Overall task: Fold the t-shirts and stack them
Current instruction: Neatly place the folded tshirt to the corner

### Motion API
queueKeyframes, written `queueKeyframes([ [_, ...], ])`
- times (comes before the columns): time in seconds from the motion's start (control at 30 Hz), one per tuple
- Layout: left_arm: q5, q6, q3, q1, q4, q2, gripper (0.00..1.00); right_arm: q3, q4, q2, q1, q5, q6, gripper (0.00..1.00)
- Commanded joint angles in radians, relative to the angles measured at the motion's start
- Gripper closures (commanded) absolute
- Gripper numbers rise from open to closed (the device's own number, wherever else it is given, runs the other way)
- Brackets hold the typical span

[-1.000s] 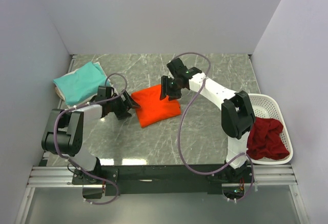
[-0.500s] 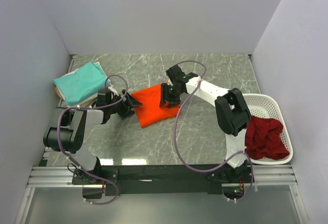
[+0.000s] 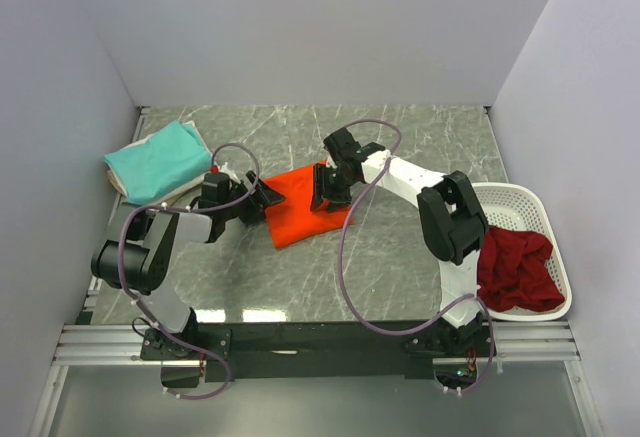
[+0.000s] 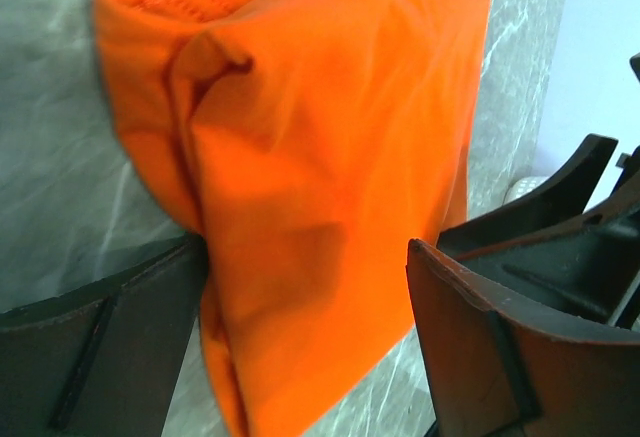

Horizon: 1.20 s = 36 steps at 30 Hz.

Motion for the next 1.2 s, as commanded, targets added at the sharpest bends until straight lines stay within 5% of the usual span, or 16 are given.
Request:
queueKeyframes([
  [0.0, -0.107, 0.008, -0.019, -0.028, -0.128, 0.082, 0.12, 0.005, 0.021, 0.015, -0.003, -0.012, 0.000, 0.44],
  [0.23, -0.110, -0.029, 0.041, -0.121, -0.129, 0.171, 0.17, 0.014, 0.022, 0.032, -0.003, -0.023, -0.002, 0.44],
  [0.33, -0.145, -0.024, 0.093, -0.155, -0.195, 0.196, 0.34, 0.010, 0.024, 0.032, -0.003, -0.023, -0.002, 0.44],
  [0.47, -0.207, -0.012, 0.159, -0.163, -0.331, 0.210, 0.77, 0.005, 0.019, 0.028, -0.003, -0.016, -0.007, 0.44],
  [0.67, -0.340, 0.072, 0.254, -0.163, -0.517, 0.178, 0.99, 0.013, -0.011, 0.005, -0.003, 0.017, -0.028, 0.44],
  [1.17, -0.653, 0.463, 0.860, -0.129, -1.155, 0.210, 1.00, -0.050, -0.082, -0.120, -0.027, 0.109, -0.074, 0.43],
])
